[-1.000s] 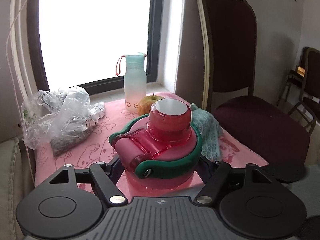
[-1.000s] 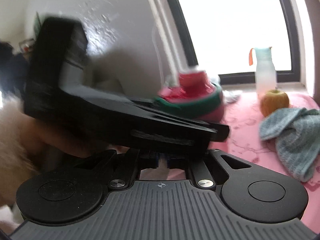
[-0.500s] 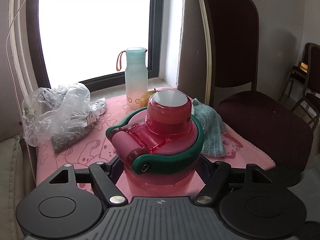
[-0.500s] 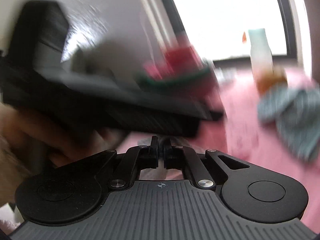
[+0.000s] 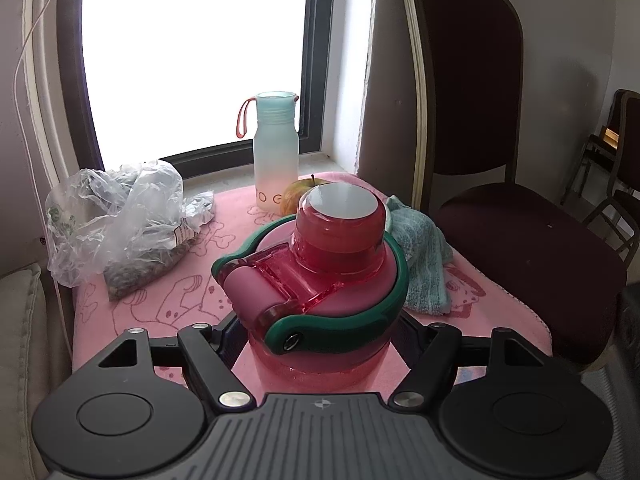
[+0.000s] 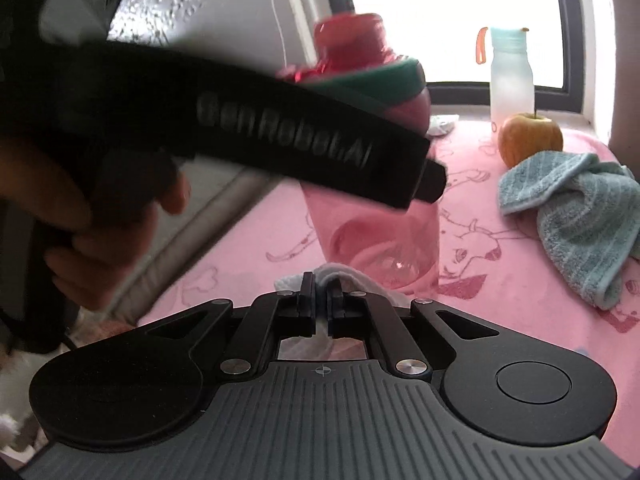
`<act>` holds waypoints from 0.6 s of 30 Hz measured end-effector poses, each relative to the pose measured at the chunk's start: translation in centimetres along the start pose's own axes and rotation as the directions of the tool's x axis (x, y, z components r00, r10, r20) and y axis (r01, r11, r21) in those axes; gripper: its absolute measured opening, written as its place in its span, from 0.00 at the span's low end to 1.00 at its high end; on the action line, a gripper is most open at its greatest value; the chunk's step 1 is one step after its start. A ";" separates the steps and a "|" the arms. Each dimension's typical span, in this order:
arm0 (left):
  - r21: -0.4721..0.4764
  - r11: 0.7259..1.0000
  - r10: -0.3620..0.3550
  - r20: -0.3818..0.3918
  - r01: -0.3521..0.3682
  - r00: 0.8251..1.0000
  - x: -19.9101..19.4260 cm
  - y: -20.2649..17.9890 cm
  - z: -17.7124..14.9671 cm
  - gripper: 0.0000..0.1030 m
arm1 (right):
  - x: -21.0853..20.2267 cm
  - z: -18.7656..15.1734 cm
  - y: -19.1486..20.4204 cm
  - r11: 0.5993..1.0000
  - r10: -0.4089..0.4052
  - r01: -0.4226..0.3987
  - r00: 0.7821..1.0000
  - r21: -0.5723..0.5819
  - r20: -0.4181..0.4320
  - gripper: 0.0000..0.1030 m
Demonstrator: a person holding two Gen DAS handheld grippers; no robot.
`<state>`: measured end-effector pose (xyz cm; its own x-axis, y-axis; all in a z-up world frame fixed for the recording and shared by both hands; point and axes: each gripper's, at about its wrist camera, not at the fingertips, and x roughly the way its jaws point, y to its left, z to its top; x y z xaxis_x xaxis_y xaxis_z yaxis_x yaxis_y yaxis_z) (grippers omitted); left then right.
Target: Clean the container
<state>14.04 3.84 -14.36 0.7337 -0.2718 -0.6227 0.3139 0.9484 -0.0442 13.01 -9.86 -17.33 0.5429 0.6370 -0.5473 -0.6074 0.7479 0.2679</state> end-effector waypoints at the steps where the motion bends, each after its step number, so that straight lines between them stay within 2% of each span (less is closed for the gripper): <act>1: -0.001 1.000 0.002 0.003 -0.002 1.000 -0.1 0.0 -0.1 0.69 | -0.3 0.1 0.4 1.000 0.001 -0.001 1.000 0.008 0.005 0.05; 3: -0.002 1.000 0.008 0.011 -0.008 1.000 -0.2 -0.2 -0.2 0.71 | -0.9 0.0 0.5 1.000 0.000 0.000 1.000 0.021 0.010 0.09; 4: -0.008 1.000 0.004 0.007 -0.004 1.000 -0.2 -0.2 -0.4 0.80 | -1.2 -0.2 0.3 1.000 -0.002 0.002 1.000 0.027 0.014 0.11; 6: -0.018 1.000 -0.016 0.006 0.016 1.000 -0.1 -0.2 -0.7 0.85 | -1.5 -0.3 0.1 1.000 -0.009 0.008 1.000 0.030 0.012 0.18; 14: 0.010 0.998 -0.056 0.043 0.056 0.997 0.5 0.2 -2.5 0.86 | -2.0 -0.6 -0.1 0.999 -0.038 0.039 0.999 0.037 -0.019 0.18; 18: 0.020 0.999 -0.049 0.050 0.048 0.998 0.5 0.5 -3.0 0.86 | -1.9 -1.0 -0.2 0.998 -0.042 0.044 0.999 0.051 -0.034 0.18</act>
<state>12.76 4.68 -17.05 0.7468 -0.3260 -0.5797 0.3610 0.9307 -0.0584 11.57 -11.43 -17.11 0.5479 0.5981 -0.5849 -0.5526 0.7837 0.2838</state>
